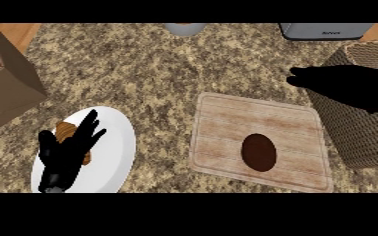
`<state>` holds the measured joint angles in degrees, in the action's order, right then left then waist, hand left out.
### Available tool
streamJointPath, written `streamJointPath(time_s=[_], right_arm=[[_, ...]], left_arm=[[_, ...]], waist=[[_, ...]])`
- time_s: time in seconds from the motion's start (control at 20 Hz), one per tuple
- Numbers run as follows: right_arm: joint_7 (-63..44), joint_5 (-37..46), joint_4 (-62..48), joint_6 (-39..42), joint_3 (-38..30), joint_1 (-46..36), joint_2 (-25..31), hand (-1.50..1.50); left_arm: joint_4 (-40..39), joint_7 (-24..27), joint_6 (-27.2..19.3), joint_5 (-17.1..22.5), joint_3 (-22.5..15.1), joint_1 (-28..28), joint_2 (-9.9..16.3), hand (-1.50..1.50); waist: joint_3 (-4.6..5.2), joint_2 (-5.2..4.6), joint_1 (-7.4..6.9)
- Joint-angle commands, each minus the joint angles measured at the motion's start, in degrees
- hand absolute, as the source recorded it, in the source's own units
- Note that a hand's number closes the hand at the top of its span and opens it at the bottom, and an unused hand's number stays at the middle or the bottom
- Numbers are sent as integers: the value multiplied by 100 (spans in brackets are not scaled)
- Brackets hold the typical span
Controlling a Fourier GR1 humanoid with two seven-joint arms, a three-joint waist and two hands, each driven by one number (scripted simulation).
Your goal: Pick the cupcake from the cutting board and place it in the basket
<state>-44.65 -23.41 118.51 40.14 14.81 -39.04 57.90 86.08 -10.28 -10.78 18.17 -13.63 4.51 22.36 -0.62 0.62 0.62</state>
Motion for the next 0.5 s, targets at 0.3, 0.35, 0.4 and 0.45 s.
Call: streamJointPath(time_s=[0.3,0.35,0.4,0.45], right_arm=[[54,1476,375,-308,608,884,-889,-150],[182,1771,346,-354,670,1041,-967,-150],[62,1905,160,-294,770,784,-1081,-150],[195,2120,151,-233,930,929,-1097,-150]], left_arm=[[-356,-346,-9,-78,52,384,75,0],[-552,-299,-61,-149,88,240,36,0],[-513,-290,-68,-244,-46,166,-67,0],[-768,-40,-53,-288,-68,168,-194,0]], waist=[[56,-70,-92],[55,-82,-69],[61,-83,-111],[62,-94,-97]])
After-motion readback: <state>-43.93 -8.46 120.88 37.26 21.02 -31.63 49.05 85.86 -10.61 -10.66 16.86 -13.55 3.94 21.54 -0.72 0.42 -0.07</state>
